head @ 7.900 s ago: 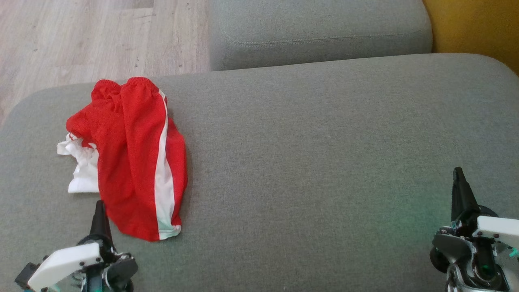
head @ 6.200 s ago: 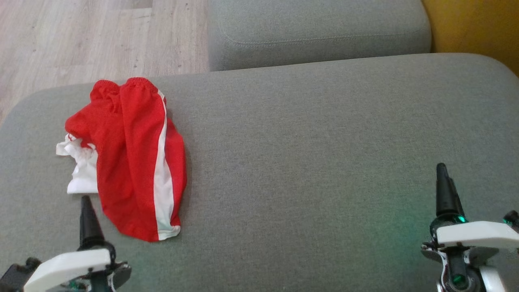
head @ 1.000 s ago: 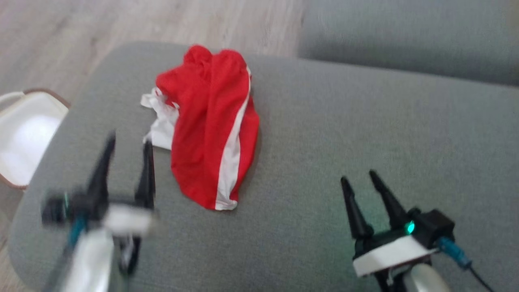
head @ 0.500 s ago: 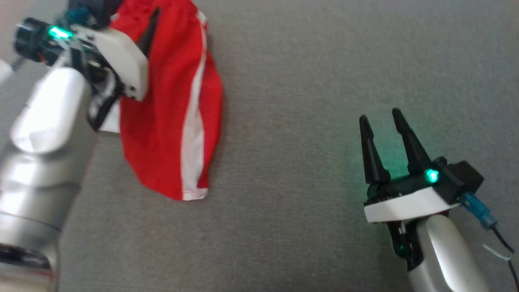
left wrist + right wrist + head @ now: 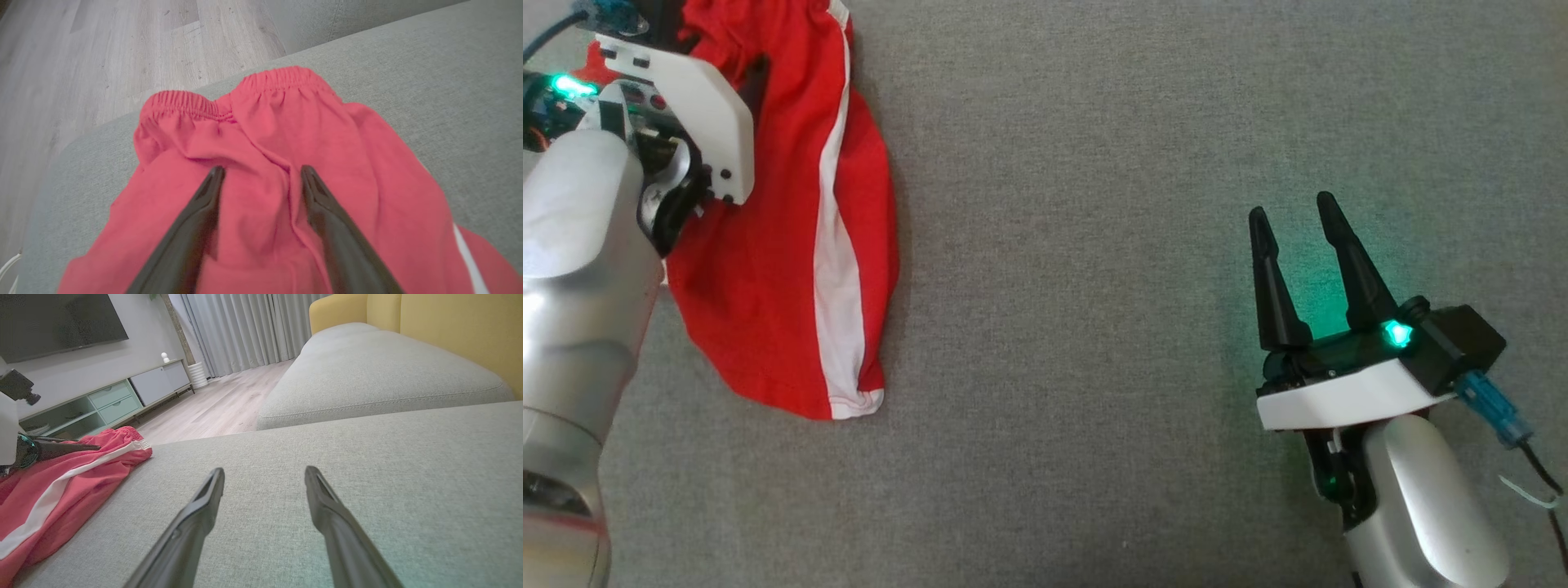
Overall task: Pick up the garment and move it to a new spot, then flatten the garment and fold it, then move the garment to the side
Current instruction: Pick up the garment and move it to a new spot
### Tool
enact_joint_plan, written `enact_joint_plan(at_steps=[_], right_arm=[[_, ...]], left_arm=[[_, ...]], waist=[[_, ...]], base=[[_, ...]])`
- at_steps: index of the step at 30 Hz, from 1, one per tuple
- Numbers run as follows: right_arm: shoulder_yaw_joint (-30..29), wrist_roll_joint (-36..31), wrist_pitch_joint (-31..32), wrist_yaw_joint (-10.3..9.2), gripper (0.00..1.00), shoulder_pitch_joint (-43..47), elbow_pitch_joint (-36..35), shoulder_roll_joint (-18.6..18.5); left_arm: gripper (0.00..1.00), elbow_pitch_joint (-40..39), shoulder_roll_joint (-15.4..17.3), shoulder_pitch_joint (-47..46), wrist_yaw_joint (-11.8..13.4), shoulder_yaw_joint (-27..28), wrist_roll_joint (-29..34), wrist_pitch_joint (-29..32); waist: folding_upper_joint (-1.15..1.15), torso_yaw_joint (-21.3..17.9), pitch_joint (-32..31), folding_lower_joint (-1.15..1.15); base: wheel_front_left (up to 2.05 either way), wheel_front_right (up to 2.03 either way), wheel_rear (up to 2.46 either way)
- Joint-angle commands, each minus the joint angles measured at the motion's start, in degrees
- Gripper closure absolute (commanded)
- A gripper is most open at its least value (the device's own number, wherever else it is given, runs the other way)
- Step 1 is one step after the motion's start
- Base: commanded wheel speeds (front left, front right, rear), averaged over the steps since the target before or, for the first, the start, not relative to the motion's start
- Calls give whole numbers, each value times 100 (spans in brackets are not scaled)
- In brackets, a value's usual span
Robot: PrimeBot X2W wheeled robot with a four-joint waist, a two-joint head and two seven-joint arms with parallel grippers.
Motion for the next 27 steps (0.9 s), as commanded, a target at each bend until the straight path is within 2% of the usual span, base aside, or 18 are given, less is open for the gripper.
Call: enact_joint_plan(at_steps=[1,4,8,17,24,27], right_arm=[[138,20,-61,-4,0,-113,-187,-8],[156,30,-61,-4,0,-101,-150,-8],[195,37,-61,-4,0,-53,-80,-8],[149,72,-61,-4,0,284,81,-8],[125,135,-61,-4,0,448,98,-8],[173,157,-61,-4,0,454,48,-8]], left_arm=[[100,-112,246,-302,10,83,-90,-14],[100,-136,249,-340,10,-10,-294,-180],[100,-178,216,-422,10,-28,-450,-722],[100,-659,28,-124,10,240,-1089,-1983],[100,-1384,-83,239,39,350,-1378,-2200],[100,-1929,-193,436,198,309,-1444,-2106]], waist=[[0,9,-26,-1],[0,31,-115,-1],[0,57,-356,-1],[0,47,-1312,-1],[0,-39,-1666,-1],[0,-185,-1673,-1]], base=[[0,0,0],[0,0,0],[0,0,0],[0,0,0],[0,0,0],[0,0,0]])
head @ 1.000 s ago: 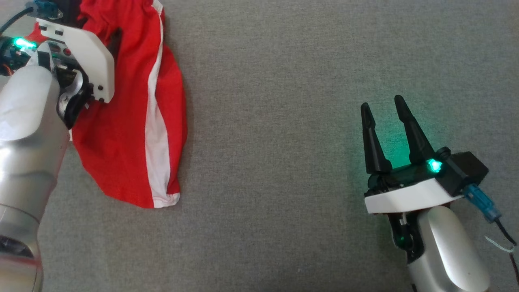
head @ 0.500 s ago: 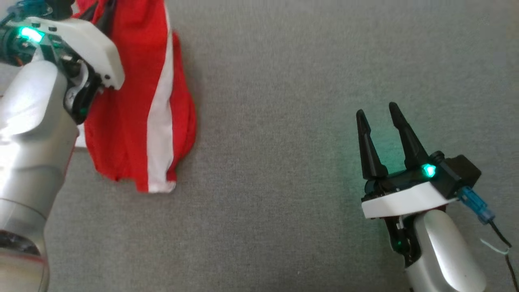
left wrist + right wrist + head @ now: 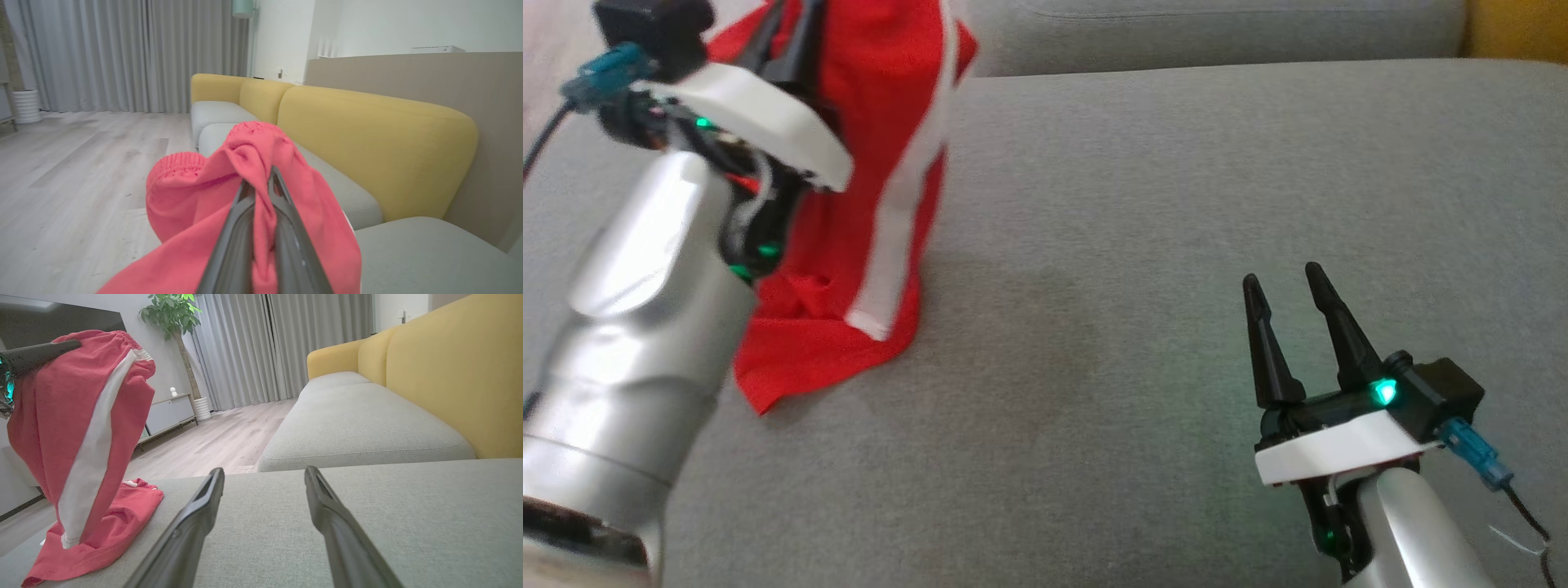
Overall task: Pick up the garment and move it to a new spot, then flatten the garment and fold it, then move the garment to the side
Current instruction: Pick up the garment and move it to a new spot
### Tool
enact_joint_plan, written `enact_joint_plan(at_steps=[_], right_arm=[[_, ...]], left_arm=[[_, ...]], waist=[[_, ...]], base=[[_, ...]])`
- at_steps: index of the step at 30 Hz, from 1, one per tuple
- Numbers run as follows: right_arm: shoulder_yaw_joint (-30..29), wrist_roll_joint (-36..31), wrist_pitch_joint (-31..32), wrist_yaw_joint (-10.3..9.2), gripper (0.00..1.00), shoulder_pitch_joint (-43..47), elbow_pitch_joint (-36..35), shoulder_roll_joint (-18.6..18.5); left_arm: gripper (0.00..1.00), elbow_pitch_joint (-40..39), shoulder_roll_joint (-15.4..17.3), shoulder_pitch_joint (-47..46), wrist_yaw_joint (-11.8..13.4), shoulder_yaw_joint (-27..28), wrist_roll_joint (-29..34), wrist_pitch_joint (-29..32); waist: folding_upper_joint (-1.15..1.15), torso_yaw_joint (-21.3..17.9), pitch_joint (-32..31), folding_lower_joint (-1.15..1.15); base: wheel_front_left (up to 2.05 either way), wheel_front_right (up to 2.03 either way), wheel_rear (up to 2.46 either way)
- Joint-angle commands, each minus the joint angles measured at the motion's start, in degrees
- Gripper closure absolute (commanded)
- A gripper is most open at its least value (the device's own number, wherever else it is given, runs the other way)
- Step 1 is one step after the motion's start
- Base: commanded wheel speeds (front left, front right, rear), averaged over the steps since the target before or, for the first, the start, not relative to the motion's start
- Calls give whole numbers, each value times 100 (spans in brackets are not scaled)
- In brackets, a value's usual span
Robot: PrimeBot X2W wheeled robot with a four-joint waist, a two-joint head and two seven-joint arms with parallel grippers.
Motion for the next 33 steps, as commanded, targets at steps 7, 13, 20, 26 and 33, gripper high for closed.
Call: enact_joint_plan(at_steps=[7,13,20,26,33], right_arm=[[203,186,-60,-4,0,-223,-327,-11],[332,415,-60,-4,0,-451,-499,-11],[526,688,-60,-4,0,-762,-697,-11],[431,776,-60,-4,0,-848,-803,-11],[71,497,-60,-4,0,-717,-735,-11]], left_arm=[[100,-1008,-92,-53,332,-10,-4,260],[100,-1325,-399,-48,625,-342,268,351],[58,-877,-953,-226,744,-750,516,374],[0,-307,-1046,-246,688,-1017,817,32],[0,72,-974,-197,650,-843,841,-779]], waist=[[0,-525,170,2],[0,-1241,488,2],[0,-2079,1012,2],[0,-2190,1197,2],[0,-1505,886,2]], base=[[0,0,0],[0,0,0],[0,0,0],[0,0,0],[0,0,0]])
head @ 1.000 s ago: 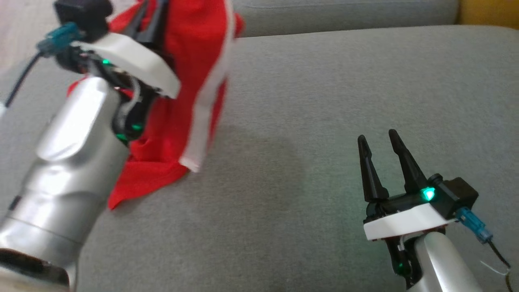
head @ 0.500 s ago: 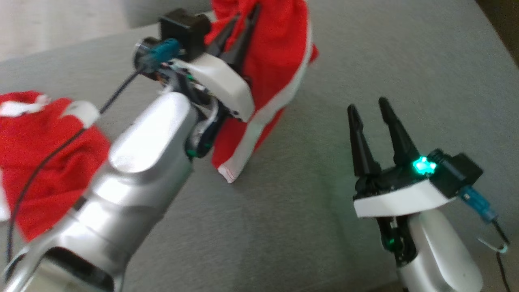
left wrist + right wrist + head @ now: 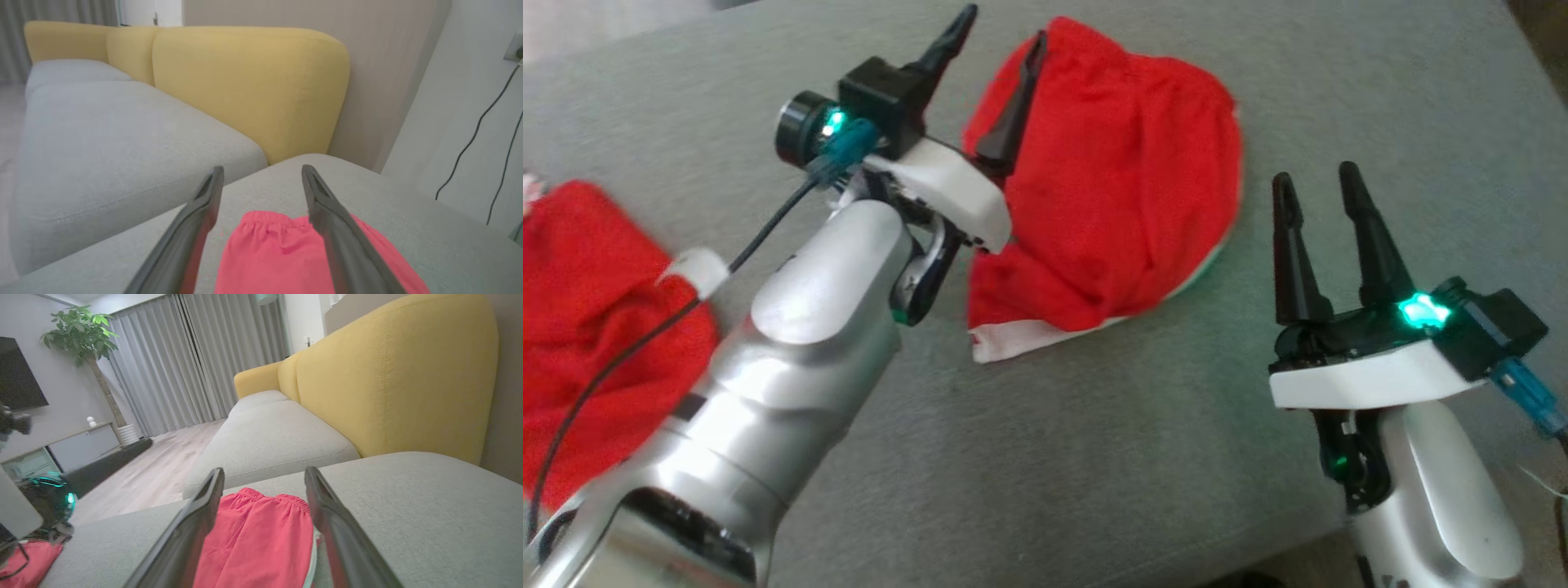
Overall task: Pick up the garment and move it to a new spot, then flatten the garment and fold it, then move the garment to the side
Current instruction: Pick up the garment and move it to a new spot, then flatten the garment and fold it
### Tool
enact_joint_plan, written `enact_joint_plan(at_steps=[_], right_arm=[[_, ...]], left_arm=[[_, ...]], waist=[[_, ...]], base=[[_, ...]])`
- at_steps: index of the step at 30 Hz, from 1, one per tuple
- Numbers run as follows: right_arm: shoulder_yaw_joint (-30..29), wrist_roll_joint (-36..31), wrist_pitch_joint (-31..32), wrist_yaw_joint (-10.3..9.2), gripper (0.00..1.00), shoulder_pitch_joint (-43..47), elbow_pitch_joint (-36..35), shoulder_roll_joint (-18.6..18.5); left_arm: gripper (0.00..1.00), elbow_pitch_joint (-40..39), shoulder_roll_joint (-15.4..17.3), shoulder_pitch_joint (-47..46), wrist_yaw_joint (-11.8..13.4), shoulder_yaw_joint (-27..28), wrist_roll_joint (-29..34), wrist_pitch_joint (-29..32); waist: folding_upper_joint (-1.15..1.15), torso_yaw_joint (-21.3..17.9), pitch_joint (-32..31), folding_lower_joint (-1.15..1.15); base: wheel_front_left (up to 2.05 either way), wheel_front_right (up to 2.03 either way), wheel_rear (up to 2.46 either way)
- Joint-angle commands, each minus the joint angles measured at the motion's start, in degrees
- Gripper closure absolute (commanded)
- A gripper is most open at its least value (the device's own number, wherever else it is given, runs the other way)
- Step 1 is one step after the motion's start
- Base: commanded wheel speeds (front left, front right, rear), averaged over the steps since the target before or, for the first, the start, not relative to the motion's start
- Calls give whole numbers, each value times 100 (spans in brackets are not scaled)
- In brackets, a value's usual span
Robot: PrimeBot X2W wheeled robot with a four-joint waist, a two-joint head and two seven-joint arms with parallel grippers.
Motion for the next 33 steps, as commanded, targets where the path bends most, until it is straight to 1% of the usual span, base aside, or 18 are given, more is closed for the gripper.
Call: enact_joint_plan(at_steps=[1,3,5,10,12,15,17,18,19,21,24,28,30,31,33], right_arm=[[65,-89,-52,-4,0,-28,-157,-9],[-4,-165,-52,-4,0,31,-135,-9],[-116,-252,-52,-4,0,104,-111,-9],[-422,-420,-52,-4,0,350,-4,-9],[-506,-461,-52,-4,0,450,26,-9],[-564,-531,-52,-4,0,568,83,-9],[-561,-559,-52,-4,0,634,121,-9],[-561,-559,-52,-4,0,634,121,-9],[-552,-565,-52,-4,0,664,140,-9],[-518,-564,-52,-4,0,730,158,-9],[-468,-550,-52,-4,0,830,178,-9],[-404,-531,-52,-4,0,940,211,-9],[-380,-538,-52,-4,0,966,227,-9],[-368,-546,-52,-4,0,969,239,-9],[-385,-571,-52,-4,0,952,253,-9]], left_arm=[[0,-132,197,-205,0,227,65,-165],[0,-184,425,-148,13,182,280,-393],[0,-302,636,34,93,269,347,-520],[0,-875,1168,836,414,497,534,-623],[0,-1198,1319,1270,578,604,596,-630],[0,-1737,1405,2008,807,895,571,-632],[0,-2079,1402,2516,931,1110,592,-633],[0,-2079,1402,2516,931,1110,592,-633],[0,-2255,1394,2759,995,1226,659,-633],[0,-2571,1276,3281,1104,1544,710,-633],[0,-2872,1042,3923,1147,1905,920,-634],[0,-2976,690,4396,946,2310,1136,-634],[0,-2954,572,4476,816,2453,1280,-634],[0,-2933,468,4517,701,2574,1408,-634],[0,-2909,381,4534,595,2691,1511,-634]], waist=[[0,456,-311,-1],[0,703,-454,-1],[0,943,-587,-1],[0,1466,-923,-1],[0,1626,-1024,-1],[0,1798,-1140,-1],[0,1865,-1208,-1],[0,1865,-1208,-1],[0,1882,-1244,-1],[0,1889,-1293,-1],[0,1877,-1352,-1],[0,1867,-1409,-1],[0,1866,-1423,-1],[0,1864,-1422,-1],[0,1868,-1401,-1]], base=[[0,0,0],[0,0,0],[0,0,0],[0,0,0],[0,0,0],[0,0,0],[0,0,0],[0,0,0],[0,0,0],[0,0,0],[0,0,0],[0,0,0],[0,0,0],[0,0,0],[0,0,0]])
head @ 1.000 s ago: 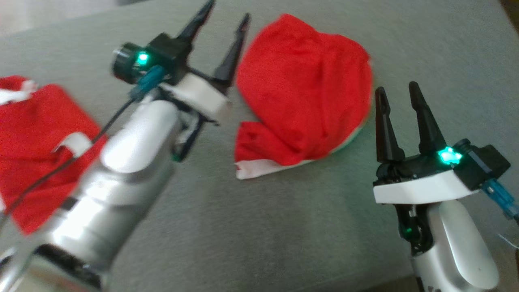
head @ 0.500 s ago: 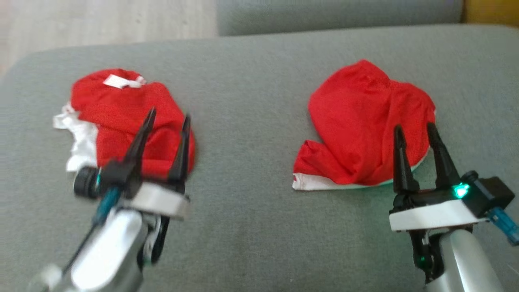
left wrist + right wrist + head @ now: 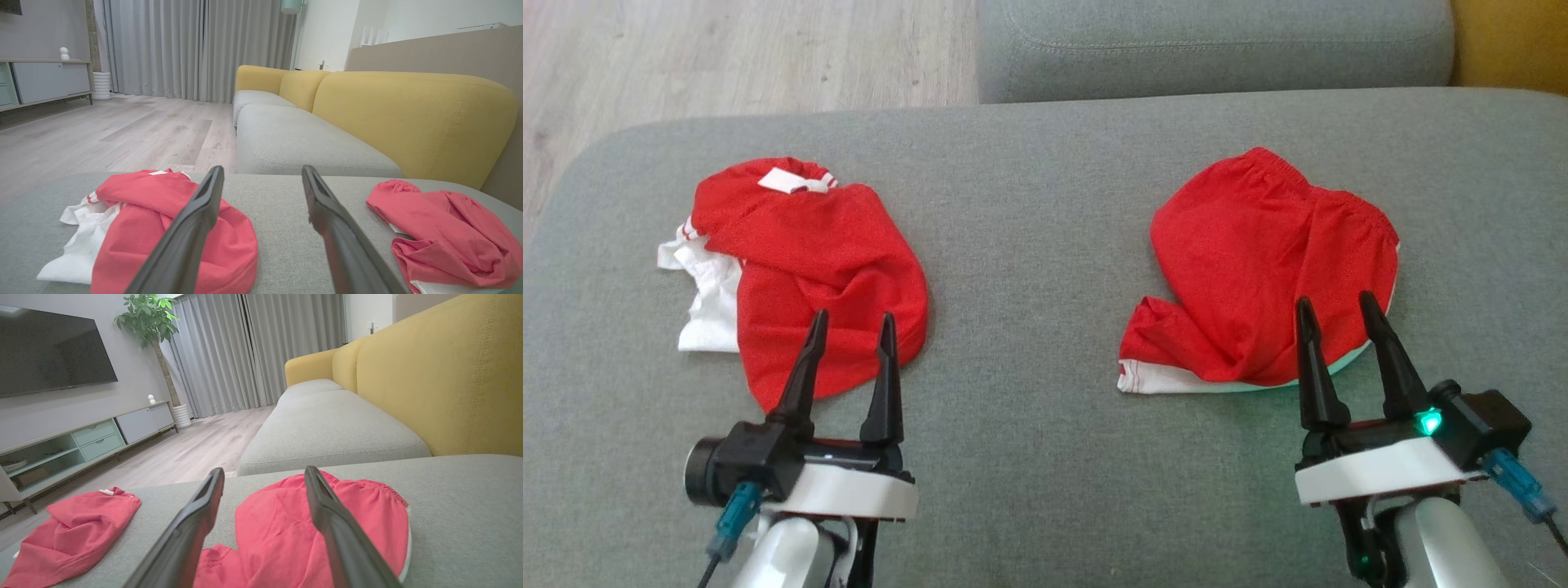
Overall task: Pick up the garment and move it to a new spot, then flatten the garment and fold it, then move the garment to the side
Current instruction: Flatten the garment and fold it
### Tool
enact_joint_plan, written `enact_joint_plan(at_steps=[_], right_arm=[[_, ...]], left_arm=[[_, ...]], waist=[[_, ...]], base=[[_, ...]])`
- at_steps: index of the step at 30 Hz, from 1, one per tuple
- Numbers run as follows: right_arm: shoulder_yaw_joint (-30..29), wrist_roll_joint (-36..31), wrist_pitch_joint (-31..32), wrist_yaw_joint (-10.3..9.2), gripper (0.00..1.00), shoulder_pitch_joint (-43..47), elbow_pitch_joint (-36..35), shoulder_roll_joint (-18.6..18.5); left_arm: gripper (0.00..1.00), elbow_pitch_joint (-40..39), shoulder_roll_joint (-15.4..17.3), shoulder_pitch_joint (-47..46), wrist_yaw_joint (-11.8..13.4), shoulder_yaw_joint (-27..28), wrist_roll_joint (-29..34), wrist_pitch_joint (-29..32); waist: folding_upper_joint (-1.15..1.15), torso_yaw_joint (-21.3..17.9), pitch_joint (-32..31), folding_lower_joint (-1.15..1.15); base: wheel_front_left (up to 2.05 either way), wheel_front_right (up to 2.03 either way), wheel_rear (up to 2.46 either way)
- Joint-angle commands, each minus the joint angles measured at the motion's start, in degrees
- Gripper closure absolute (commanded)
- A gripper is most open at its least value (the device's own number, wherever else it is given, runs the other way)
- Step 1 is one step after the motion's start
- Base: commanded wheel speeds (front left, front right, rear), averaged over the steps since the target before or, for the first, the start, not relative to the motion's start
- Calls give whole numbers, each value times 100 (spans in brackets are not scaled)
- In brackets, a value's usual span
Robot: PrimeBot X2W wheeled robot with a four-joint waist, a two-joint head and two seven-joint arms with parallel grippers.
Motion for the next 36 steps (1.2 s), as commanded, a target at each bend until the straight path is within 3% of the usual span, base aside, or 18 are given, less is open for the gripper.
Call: enact_joint_plan(at_steps=[1,9,17,24,28,32,33,34,36], right_arm=[[117,-44,-52,-4,0,-167,-143,-17],[-710,-443,-52,-4,0,-1017,258,-17],[-1837,-479,-48,-4,0,-2210,1985,-17],[-2651,-542,-41,-4,0,-3007,3685,-17],[-2853,-642,-48,-4,0,-3300,4382,-17],[-2887,-611,-50,-4,0,-3494,4642,-17],[-2891,-620,-50,-4,45,-3534,4653,-17],[-2906,-641,-51,-4,100,-3562,4595,-17],[-2938,-701,-51,-4,100,-3564,4394,-17]], left_arm=[[0,-132,-9,-195,-58,292,88,-34],[0,51,-304,-340,-441,545,408,-34],[0,288,-609,-566,-889,542,547,-35],[0,383,-746,-634,-1065,649,562,-35],[0,398,-785,-671,-1142,712,507,-35],[0,398,-799,-713,-1165,756,525,-35],[0,397,-802,-722,-1170,771,532,-35],[0,400,-804,-727,-1173,787,543,-35],[0,413,-808,-718,-1176,829,560,-35]], waist=[[0,8,35,1],[0,122,459,1],[0,377,882,1],[0,500,1017,1],[0,531,1064,1],[0,542,1109,1],[0,540,1116,1],[0,531,1115,1],[0,497,1084,1]], base=[[0,0,0],[0,0,0],[0,0,0],[0,0,0],[0,0,0],[0,0,0],[0,0,0],[0,0,0],[0,0,0]])
